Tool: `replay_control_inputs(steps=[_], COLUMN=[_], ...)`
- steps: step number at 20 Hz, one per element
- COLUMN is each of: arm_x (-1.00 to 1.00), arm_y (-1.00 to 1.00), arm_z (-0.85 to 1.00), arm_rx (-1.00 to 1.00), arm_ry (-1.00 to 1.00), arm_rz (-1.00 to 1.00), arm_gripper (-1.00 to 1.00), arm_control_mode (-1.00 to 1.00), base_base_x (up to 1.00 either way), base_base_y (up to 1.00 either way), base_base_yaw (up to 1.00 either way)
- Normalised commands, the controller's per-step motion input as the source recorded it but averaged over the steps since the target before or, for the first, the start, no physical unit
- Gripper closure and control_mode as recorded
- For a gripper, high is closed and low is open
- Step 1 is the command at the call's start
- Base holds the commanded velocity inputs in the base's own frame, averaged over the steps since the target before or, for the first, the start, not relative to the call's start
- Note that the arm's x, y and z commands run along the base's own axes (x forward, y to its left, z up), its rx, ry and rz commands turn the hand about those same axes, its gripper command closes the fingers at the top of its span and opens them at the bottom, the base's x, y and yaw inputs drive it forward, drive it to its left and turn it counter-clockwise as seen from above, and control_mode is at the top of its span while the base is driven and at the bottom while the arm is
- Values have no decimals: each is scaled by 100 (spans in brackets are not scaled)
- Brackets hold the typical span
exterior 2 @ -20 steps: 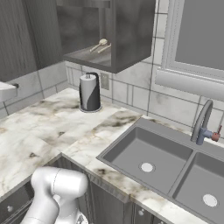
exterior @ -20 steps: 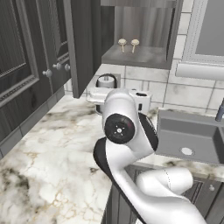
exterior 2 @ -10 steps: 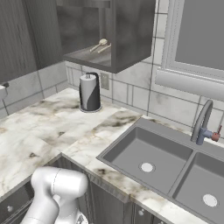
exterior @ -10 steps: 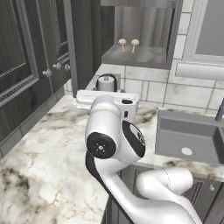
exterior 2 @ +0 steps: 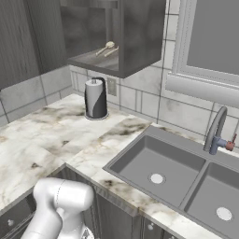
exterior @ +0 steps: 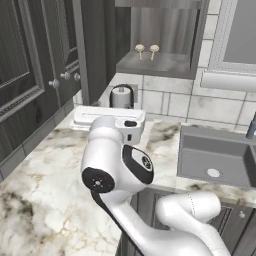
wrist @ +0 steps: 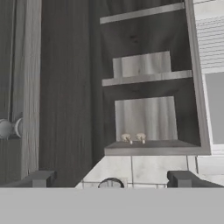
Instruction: Pick up the dish brush and dish brush from the sink, and place them back in the cabinet, and close the cabinet door.
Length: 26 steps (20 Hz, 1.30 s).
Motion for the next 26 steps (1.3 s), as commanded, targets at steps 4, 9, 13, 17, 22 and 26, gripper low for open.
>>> replay_control_inputs(steps=[4,9,13,17,22,26], arm_x=[0,4,11,18,16,12], arm_y=[29,26,25,18,9,6], arm_z=[0,0,0,0,0,0], arm_rx=[0,0,0,0,0,0], arm_ry=[-4,0,0,0,-1,-2], arm_rz=[0,0,0,0,0,0], arm_gripper=[-100,-100,-100,-100,-100,-100], arm_control_mode=[-100,-100,-100,-100,-100,-100], base_base_x=[0,0,0,0,0,0], base_base_y=[0,0,0,0,0,0], base_base_yaw=[0,0,0,0,0,0])
